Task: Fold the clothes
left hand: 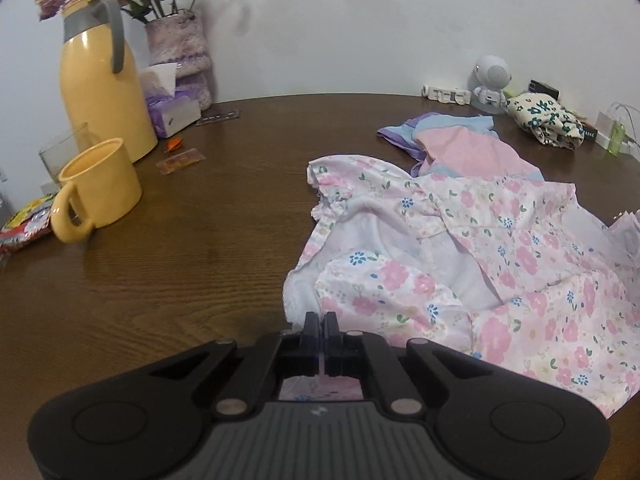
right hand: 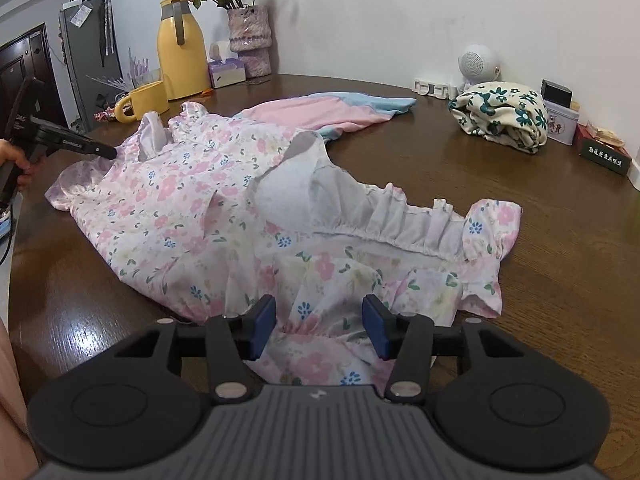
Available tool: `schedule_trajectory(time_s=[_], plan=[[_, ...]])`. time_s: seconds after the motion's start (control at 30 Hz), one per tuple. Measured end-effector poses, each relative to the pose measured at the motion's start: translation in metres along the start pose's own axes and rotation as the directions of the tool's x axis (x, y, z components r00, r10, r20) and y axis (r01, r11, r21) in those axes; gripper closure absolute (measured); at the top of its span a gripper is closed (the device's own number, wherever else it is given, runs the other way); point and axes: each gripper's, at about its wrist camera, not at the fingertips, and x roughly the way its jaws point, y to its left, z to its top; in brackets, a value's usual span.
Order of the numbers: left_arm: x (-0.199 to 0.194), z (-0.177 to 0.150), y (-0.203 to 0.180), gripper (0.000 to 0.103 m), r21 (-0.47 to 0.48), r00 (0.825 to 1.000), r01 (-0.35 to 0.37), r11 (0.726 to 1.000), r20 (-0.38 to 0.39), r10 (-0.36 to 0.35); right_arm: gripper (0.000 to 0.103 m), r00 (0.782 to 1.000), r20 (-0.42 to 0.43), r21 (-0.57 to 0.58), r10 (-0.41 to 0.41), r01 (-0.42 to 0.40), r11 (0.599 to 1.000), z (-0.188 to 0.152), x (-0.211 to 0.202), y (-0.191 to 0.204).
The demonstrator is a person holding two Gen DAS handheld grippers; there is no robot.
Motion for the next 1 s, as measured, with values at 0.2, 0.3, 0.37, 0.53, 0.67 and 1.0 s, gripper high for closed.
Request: schedule_trajectory(time_s=[0.2, 0.3, 0.37, 0.53, 0.67, 1.0], plan=[[-0.006, -0.001, 0.004, 0.09, -0.048, 0.998, 0.068, 0.997, -0.005, -0.068, 0.05, 1.0, 0.014, 0.002, -0.004, 0.004, 1.0, -0.001, 0.001, -0.001], [-0.003, -0.001, 0.003, 0.09, -0.047, 0.999, 0.05, 0.998, -0.02, -0.051, 0.048, 1.0, 0.018, -0.003, -0.009, 0.009, 1.0, -0.002, 0.002, 0.001], [-0.002, -0.001, 0.003, 0.09, -0.049, 0.999, 0.042, 0.998, -0.023, -0.043, 0.048, 1.0, 0.02, -0.003, -0.01, 0.01, 1.0, -0.002, 0.001, 0.002], [-0.008, -0.001, -0.004, 0.09, -0.013, 1.0, 0.025, 1.0, 0.004, -0.025, 0.048, 1.0, 0.026, 0.001, -0.007, 0.007, 1.0, -0.003, 0.001, 0.001], [-0.012, 0.0, -0.013, 0.089, 0.032, 1.0, 0.021, 0.999, 0.007, -0.021, 0.047, 1.0, 0.03, 0.0, -0.005, 0.005, 1.0, -0.003, 0.002, 0.002], [0.001, -0.004, -0.006, 0.102, 0.014, 1.0, -0.021, 1.0, -0.021, 0.021, 0.046, 0.999, 0.032, -0.003, -0.01, 0.01, 1.0, -0.003, 0.002, 0.003]])
